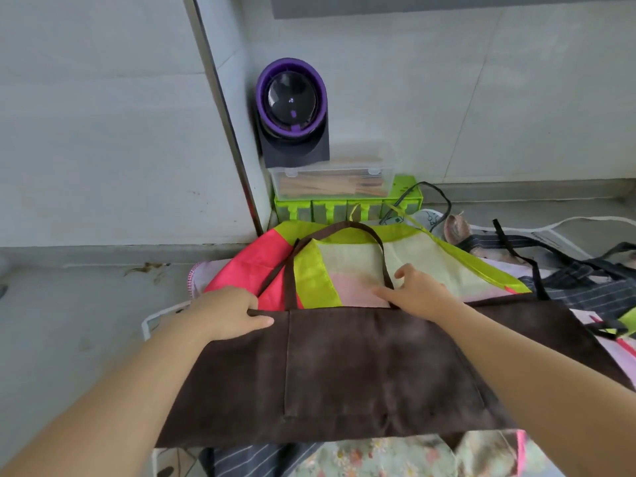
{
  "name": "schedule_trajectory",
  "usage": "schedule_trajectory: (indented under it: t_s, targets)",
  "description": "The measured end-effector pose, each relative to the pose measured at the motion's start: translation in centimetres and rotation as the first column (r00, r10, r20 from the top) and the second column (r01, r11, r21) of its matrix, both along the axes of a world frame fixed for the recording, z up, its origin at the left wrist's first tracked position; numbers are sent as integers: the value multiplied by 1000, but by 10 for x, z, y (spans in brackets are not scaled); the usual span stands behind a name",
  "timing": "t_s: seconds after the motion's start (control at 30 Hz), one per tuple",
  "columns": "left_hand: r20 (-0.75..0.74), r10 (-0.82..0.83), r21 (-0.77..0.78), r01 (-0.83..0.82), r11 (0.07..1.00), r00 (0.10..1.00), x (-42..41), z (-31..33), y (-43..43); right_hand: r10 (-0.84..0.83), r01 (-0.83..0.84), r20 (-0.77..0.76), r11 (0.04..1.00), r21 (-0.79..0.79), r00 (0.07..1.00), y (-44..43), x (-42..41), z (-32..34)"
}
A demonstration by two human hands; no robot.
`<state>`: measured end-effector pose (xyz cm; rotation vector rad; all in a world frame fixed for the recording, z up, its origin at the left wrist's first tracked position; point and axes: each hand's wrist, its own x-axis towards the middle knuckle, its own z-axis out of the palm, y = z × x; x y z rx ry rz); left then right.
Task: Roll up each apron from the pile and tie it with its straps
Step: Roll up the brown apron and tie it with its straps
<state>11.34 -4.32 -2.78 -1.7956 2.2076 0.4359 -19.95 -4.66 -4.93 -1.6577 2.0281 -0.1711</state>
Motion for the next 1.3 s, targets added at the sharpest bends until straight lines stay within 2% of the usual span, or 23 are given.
schedule_trajectory:
  t_s: [0.13,0.23,0.3,0.4,0.43,0.53,0.6,0.73,0.8,0.9,0.93,1.0,1.07,1.17,1.3]
  targets:
    - [-141,-31,-70,21,997,990,-9,-9,8,-73,72,-46,997,-33,996,-13,17,-13]
    - [-93,-24,-119,13,993,995,-26,-16,10,-125,127,-76,992,19,989,-22,6,-19]
    - [-54,43,-126,-50,991,998,-39,-21,7,-91,94,-61,994,49,994,-28,-2,-23]
    - [-182,192,-52,-205,977,964,-61,-28,1,-102,103,-21,993,64,995,-31,-10,-24]
    - [-215,206,-86,-229,970,955,-67,-30,0,-136,136,-2,990,48,991,-31,-12,-23]
    - [-393,128,-392,-292,872,911,-83,-35,1,-256,258,47,965,-50,966,-24,-24,-20]
    - [-461,32,-484,-282,828,887,-85,-39,4,-233,237,52,969,-74,971,-20,-29,-22]
    - [-414,86,-413,-271,869,906,-81,-48,3,-130,133,79,991,-33,988,-13,-33,-22]
    - [-411,58,-428,-249,869,910,-75,-47,5,-66,59,-44,989,-137,997,-4,-33,-14]
    - [-403,-68,-413,-115,904,913,-69,-46,8,207,-253,-182,926,-281,961,22,-33,-11]
    - [-400,-145,-439,-51,897,905,-68,-47,9,299,-353,-224,898,-263,928,28,-34,-14]
    - [-314,-272,-572,48,819,909,-67,-53,7,404,-454,-243,866,-211,882,34,-40,-25]
    - [-255,-239,-621,31,783,937,-66,-61,2,382,-421,-194,876,-237,904,34,-43,-35]
    - [-127,-148,-593,44,804,981,-60,-70,2,295,-360,-226,866,-348,928,35,-43,-46]
    - [14,-91,-499,85,862,996,-47,-65,12,212,-285,-293,930,-233,932,33,-41,-42]
